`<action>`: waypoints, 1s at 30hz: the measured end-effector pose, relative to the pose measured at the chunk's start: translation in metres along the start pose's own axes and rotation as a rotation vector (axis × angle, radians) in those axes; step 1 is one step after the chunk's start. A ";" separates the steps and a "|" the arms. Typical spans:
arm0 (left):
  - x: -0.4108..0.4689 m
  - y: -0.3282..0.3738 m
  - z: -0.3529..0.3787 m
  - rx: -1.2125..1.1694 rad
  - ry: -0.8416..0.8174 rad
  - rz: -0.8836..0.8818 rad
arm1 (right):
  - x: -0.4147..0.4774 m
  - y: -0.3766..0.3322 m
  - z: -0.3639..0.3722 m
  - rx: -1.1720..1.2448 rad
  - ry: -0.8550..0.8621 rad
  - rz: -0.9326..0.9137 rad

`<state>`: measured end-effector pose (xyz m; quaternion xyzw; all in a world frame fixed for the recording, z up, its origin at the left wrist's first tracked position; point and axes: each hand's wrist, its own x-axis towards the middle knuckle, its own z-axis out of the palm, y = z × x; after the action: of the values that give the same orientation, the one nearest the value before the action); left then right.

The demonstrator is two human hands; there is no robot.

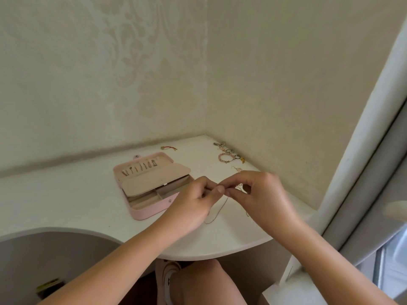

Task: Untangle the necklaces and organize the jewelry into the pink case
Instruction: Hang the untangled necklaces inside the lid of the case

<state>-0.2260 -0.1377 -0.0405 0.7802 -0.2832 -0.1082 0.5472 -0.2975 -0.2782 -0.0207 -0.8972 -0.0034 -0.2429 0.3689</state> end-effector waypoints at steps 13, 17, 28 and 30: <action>-0.004 0.010 -0.013 -0.313 0.017 0.024 | -0.001 -0.006 -0.003 -0.123 0.206 -0.289; -0.008 0.015 -0.016 -0.313 0.014 0.017 | 0.000 -0.001 -0.006 -0.240 0.209 -0.444; -0.011 0.022 -0.018 -0.305 0.029 -0.088 | 0.009 -0.004 -0.025 -0.234 -0.074 -0.372; -0.013 0.023 -0.020 -0.299 0.036 -0.076 | 0.013 -0.008 -0.035 -0.174 -0.242 -0.224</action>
<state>-0.2345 -0.1201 -0.0132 0.7018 -0.2241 -0.1557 0.6580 -0.3030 -0.2977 0.0117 -0.9423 -0.1266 -0.1721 0.2576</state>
